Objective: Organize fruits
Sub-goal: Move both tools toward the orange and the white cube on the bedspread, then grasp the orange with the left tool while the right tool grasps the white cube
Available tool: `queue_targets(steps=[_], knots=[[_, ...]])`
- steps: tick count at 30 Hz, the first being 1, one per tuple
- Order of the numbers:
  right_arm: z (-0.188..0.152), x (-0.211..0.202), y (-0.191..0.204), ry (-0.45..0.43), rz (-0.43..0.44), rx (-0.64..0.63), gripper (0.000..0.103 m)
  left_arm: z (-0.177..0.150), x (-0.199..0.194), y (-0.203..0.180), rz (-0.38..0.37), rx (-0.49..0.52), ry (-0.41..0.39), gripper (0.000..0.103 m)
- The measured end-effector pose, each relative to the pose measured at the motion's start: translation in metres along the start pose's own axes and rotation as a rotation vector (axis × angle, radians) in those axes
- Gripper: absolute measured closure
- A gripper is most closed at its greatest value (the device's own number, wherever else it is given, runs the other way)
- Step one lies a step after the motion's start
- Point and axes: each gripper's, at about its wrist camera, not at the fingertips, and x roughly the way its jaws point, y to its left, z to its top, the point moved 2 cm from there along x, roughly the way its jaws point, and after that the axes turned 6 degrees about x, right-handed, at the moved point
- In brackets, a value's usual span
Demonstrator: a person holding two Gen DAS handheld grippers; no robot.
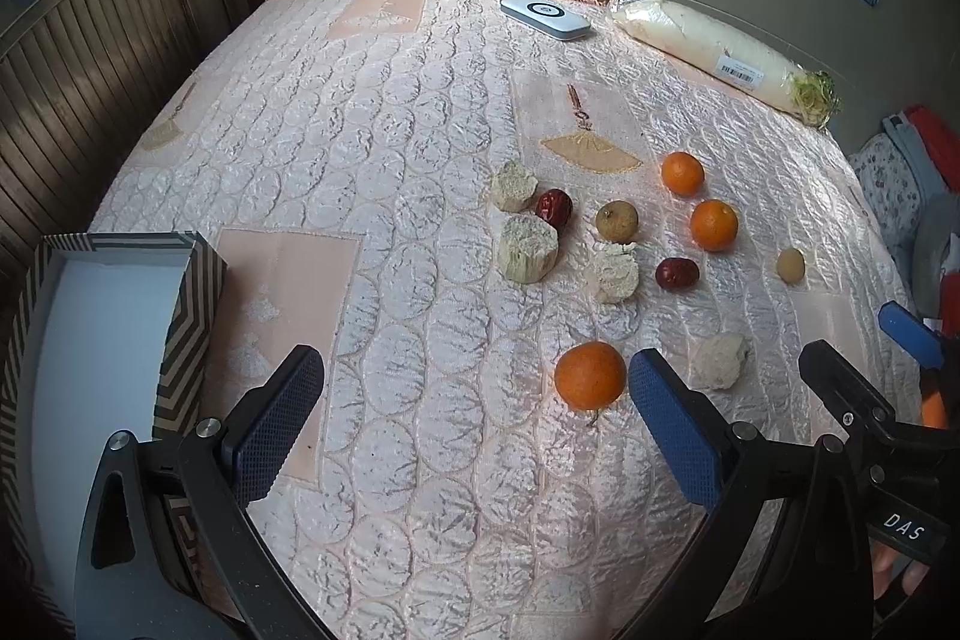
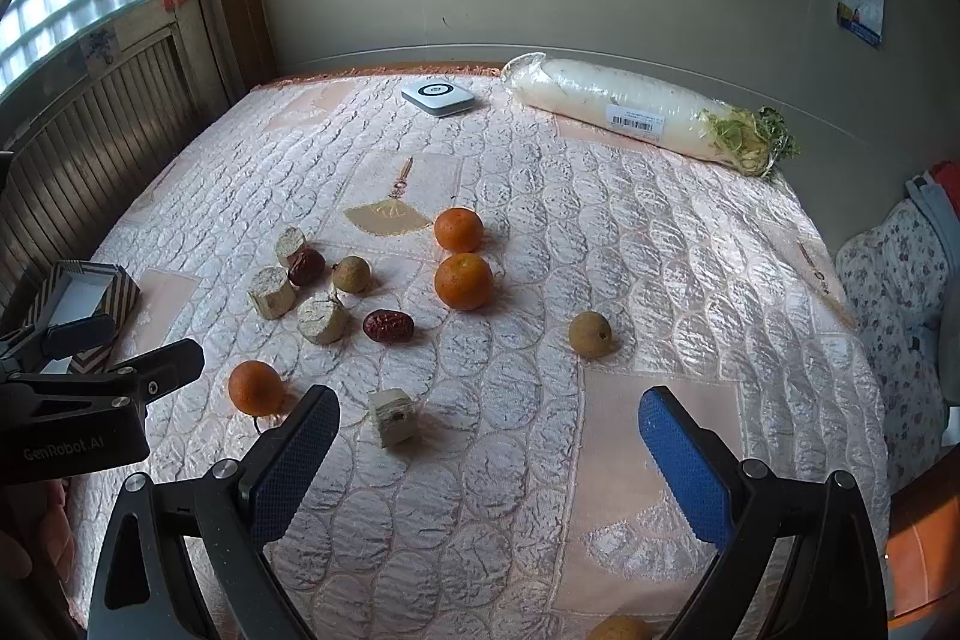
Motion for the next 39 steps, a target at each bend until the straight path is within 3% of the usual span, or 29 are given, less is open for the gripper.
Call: queue_targets(steps=[13,25,30,34,37,39], knots=[[-0.005,0.008,-0.007,0.031,0.007,-0.003,0.004,-0.008,0.011,-0.008,-0.017,0.040,0.041,0.001],[-0.013,0.014,-0.010,0.083,0.077,-0.019,0.019,-0.007,0.029,-0.029,-0.077,0.095,0.079,0.005],[-0.017,0.025,0.000,0.142,0.165,-0.023,0.044,-0.006,0.035,-0.036,-0.085,0.120,0.092,0.014],[-0.016,0.038,0.015,0.177,0.199,-0.078,0.050,-0.004,0.041,-0.036,-0.077,0.124,0.099,0.025],[-0.013,0.049,0.020,0.200,0.213,-0.093,0.055,-0.004,0.045,-0.032,-0.094,0.109,0.110,0.028],[-0.013,0.057,0.019,0.222,0.235,-0.089,0.070,-0.004,0.048,-0.034,-0.099,0.119,0.118,0.038]])
